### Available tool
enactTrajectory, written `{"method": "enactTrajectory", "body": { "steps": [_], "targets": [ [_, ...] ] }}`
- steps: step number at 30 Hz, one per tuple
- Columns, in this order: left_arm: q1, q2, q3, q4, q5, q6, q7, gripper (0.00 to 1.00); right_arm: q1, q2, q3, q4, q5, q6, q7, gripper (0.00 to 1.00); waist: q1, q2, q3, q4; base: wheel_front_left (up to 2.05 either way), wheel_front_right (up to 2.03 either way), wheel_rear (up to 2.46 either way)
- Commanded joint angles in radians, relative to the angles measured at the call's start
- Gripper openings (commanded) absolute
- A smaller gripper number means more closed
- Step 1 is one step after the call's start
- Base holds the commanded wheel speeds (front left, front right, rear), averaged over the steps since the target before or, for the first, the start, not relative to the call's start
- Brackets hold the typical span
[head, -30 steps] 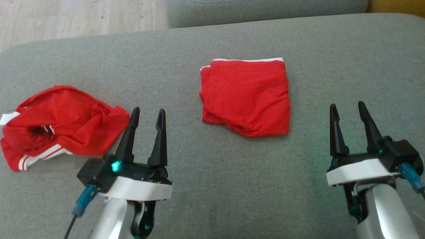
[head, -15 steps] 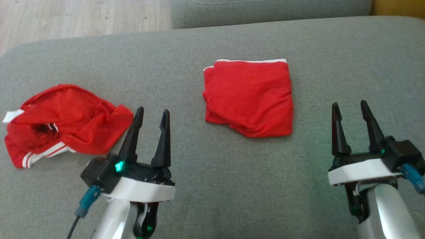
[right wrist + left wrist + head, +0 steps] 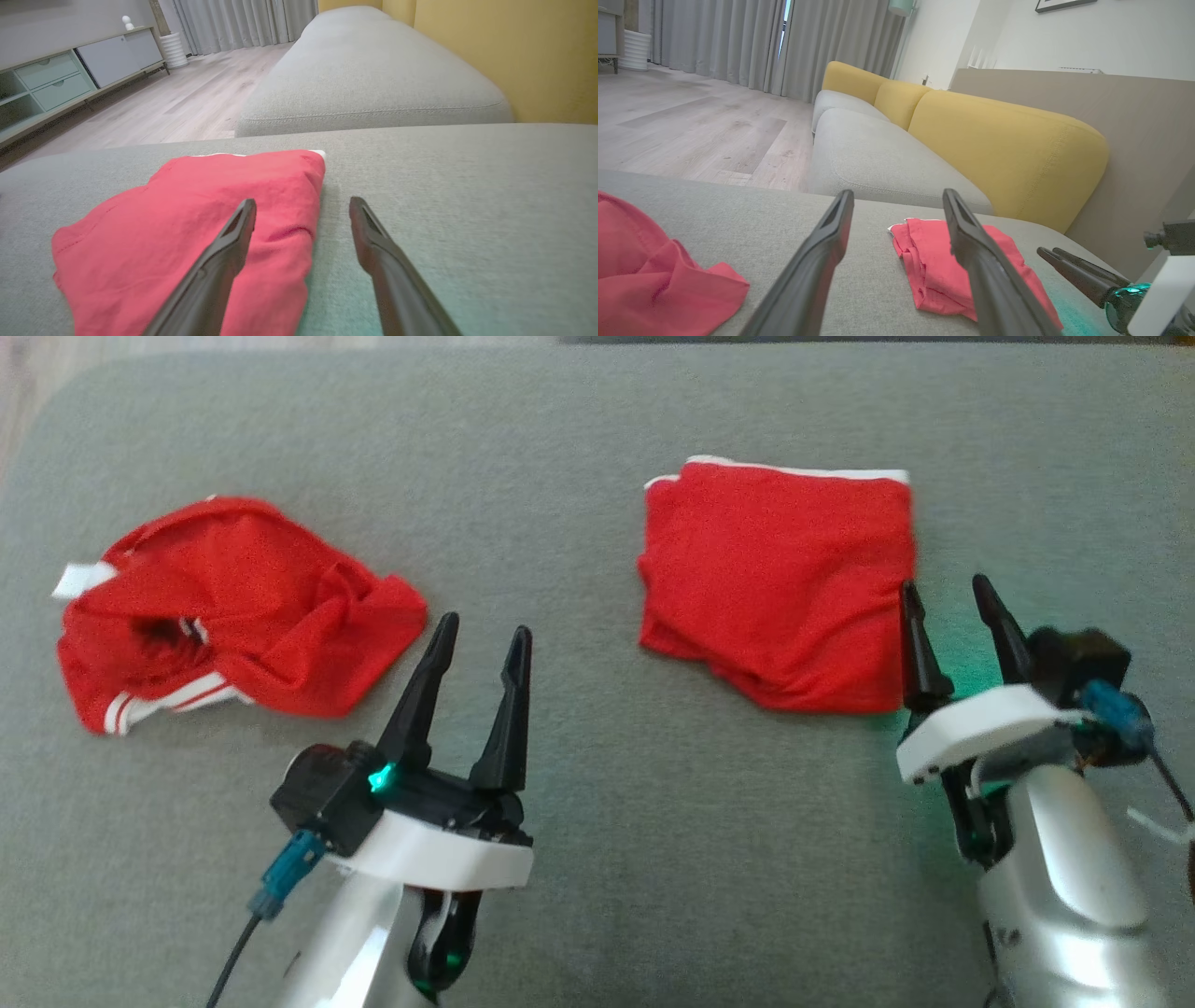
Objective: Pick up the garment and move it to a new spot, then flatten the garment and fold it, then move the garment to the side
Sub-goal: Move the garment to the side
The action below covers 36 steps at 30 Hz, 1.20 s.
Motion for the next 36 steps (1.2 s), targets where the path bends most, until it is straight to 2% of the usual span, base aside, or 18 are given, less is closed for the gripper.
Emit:
{"method": "enactTrajectory", "body": {
  "steps": [1,8,11,14,15,16,17,20,28,32,36],
  "targets": [
    [-0.046,0.006,0.017,-0.025,-0.011,0.001,-0.005,1.00,-0.054,-0.001,0.018,0.006,0.017,-0.001,0.012,1.00,-0.0002,0.0000,0.038,0.042,0.00,0.00,0.00],
    [-0.078,0.006,-0.013,-0.015,-0.029,0.001,-0.005,1.00,-0.152,-0.001,-0.026,0.182,0.043,-0.001,0.045,1.00,-0.0002,0.0000,0.079,0.099,0.00,0.00,0.00],
    [-0.087,0.006,-0.017,-0.016,-0.035,0.001,-0.005,1.00,-0.194,-0.001,-0.003,0.275,0.047,-0.001,0.046,1.00,-0.0002,0.0000,0.090,0.112,0.00,0.00,0.00],
    [-0.089,0.006,-0.016,-0.018,-0.036,0.001,-0.005,1.00,-0.212,-0.001,0.012,0.310,0.040,-0.001,0.041,1.00,-0.0002,0.0000,0.094,0.112,0.00,0.00,0.00],
    [-0.090,0.006,-0.016,-0.020,-0.036,0.001,-0.005,1.00,-0.220,-0.001,0.016,0.328,0.046,-0.001,0.043,0.57,-0.0002,0.0000,0.095,0.111,0.00,0.00,0.00],
    [-0.091,0.006,-0.016,-0.020,-0.035,0.001,-0.005,1.00,-0.230,-0.001,0.020,0.344,0.049,-0.001,0.043,0.26,-0.0002,0.0000,0.096,0.109,0.00,0.00,0.00],
    [-0.093,0.006,-0.014,-0.020,-0.035,0.001,-0.005,1.00,-0.241,-0.001,0.025,0.352,0.042,-0.001,0.035,0.00,-0.0002,0.0000,0.097,0.106,0.00,0.00,0.00],
    [-0.098,0.006,-0.007,-0.022,-0.033,0.001,-0.005,1.00,-0.269,-0.001,0.044,0.362,0.004,-0.001,0.002,0.00,-0.0002,0.0000,0.096,0.089,0.00,0.00,0.00],
    [-0.097,0.006,0.010,-0.030,-0.024,0.001,-0.005,1.00,-0.284,-0.015,0.027,0.295,-0.218,-0.001,-0.043,0.00,-0.0002,0.0000,0.063,0.027,0.00,0.00,0.00],
    [-0.097,0.006,0.015,-0.036,-0.027,0.001,-0.005,1.00,-0.273,-0.107,0.063,0.277,-0.285,-0.001,-0.010,0.00,-0.0002,0.0000,0.051,0.010,0.00,0.00,0.00],
    [-0.100,0.006,0.016,-0.042,-0.033,0.001,-0.005,1.00,-0.271,-0.248,0.134,0.279,-0.275,-0.001,0.027,0.00,-0.0002,0.0000,0.051,0.009,0.00,0.00,0.00]
  ]
}}
